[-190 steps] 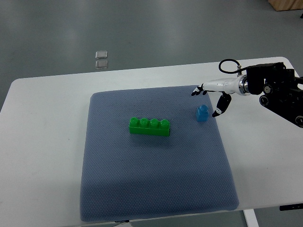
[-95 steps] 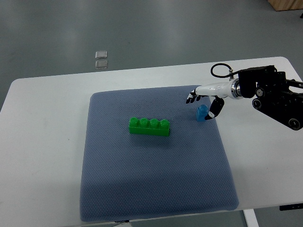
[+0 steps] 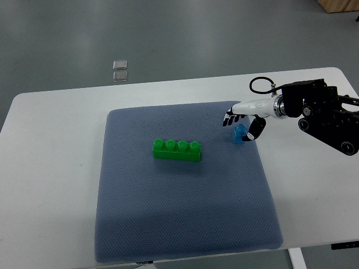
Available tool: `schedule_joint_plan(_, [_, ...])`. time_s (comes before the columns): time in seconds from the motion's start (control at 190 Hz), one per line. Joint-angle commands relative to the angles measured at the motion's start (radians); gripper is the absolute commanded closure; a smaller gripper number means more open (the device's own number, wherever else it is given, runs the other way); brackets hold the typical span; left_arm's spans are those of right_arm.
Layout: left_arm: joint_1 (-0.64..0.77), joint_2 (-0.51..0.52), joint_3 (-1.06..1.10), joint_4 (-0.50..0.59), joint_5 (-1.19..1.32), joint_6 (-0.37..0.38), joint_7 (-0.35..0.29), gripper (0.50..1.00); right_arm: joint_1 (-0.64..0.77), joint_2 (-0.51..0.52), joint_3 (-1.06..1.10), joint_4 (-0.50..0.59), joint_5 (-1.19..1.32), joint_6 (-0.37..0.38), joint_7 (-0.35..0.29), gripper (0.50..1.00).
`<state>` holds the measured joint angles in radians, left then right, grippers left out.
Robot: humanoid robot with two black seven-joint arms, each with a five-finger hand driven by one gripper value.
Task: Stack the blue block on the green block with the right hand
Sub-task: 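Close the right hand's fingers around the blue block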
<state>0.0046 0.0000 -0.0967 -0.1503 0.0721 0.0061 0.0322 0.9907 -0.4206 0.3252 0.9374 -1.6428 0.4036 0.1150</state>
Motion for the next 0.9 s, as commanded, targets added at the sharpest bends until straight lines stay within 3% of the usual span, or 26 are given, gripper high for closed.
schedule_joint_plan(0.0, [0.0,0.0,0.0,0.0,0.0,0.0,0.0,0.5,0.002,-0.001,0.0,-0.003,0.0,-0.002,0.0,0.736])
schedule_joint_plan(0.895, [0.0,0.0,0.0,0.0,0.0,0.0,0.0,0.5,0.002,-0.001,-0.015,-0.016,-0.022,-0.009,0.0,0.807])
